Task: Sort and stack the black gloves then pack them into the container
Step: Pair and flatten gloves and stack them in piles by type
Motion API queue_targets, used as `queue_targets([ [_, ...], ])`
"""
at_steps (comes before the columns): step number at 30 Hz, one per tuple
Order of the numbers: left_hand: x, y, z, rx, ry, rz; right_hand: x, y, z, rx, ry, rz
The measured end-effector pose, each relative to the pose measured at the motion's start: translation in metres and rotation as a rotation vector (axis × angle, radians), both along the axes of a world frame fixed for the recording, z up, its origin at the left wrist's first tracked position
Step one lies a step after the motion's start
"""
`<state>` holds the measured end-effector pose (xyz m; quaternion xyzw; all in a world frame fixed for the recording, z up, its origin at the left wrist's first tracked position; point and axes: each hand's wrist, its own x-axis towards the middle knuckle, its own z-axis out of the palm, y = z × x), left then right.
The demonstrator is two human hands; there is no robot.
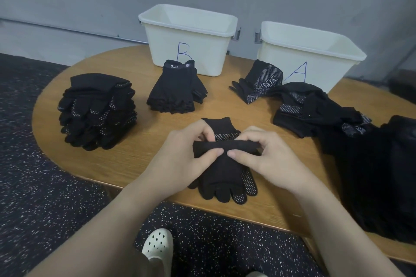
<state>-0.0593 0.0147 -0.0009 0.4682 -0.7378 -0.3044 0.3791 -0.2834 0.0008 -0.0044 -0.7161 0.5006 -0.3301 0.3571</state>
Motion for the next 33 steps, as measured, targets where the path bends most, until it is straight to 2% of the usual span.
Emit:
queue_targets([
  [3, -0.001, 0.002, 0.008, 0.037, 0.272, 0.044, 0.007, 0.004, 0.016, 0.038, -0.304, 0.001],
  [5, -0.002, 0.003, 0.011, 0.086, 0.466, 0.078, 0.014, 0.01, 0.028, 0.013, -0.426, -0.035],
  [9, 0.0, 0.009, 0.019, 0.237, 0.657, 0.052, 0.028, 0.025, 0.047, -0.067, -0.397, -0.066],
  [13, 0.015, 0.006, 0.015, 0.323, 0.756, -0.076, 0.044, 0.032, 0.066, -0.138, -0.404, -0.11],
  [17, 0.024, 0.007, 0.021, 0.218, 0.7, -0.122, 0.057, 0.03, 0.076, -0.175, -0.452, -0.14],
  [27, 0.049, 0.015, 0.037, -0.066, 0.713, 0.114, 0.105, 0.014, 0.078, -0.084, -0.73, -0.057],
  [33, 0.079, 0.009, 0.05, -0.106, 0.678, 0.295, 0.137, 0.002, 0.07, -0.019, -0.626, 0.038],
])
